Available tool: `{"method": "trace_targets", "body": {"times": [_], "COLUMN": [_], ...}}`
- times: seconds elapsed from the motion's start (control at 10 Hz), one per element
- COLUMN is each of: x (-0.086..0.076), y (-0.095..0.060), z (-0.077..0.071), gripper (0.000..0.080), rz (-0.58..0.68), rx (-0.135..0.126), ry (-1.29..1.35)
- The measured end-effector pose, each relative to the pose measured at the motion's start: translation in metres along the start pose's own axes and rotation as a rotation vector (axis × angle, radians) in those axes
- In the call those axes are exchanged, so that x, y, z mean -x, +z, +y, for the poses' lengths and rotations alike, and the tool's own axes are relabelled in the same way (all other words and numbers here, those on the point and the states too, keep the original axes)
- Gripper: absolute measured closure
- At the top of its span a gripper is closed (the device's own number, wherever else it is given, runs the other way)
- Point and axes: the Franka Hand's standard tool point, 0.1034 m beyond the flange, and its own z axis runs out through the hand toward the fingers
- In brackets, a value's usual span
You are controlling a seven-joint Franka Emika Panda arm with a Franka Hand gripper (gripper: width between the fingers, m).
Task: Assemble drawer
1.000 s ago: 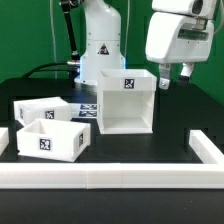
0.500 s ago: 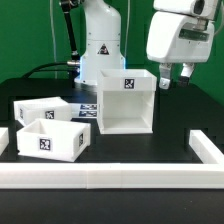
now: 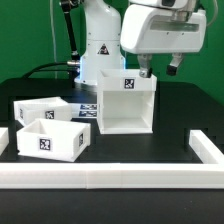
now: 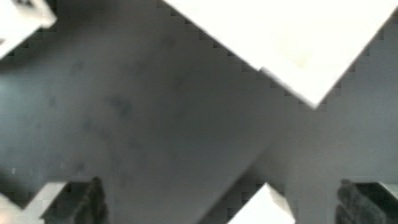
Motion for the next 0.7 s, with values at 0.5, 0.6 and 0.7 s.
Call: {"method": "trace_targets", "body": {"times": [0.5,0.6,0.7], "x": [0.004,0.017,0.027], "y": [-0.01,-0.014,-0.014], "z": [0.004,0.0,-0.006], "gripper": [0.015,0.015,0.015], "rz": [0.049,0.049,0.041], "rx": [-0.008,-0.022,-0.032], "ry": [0.092,0.249,0.305]}}
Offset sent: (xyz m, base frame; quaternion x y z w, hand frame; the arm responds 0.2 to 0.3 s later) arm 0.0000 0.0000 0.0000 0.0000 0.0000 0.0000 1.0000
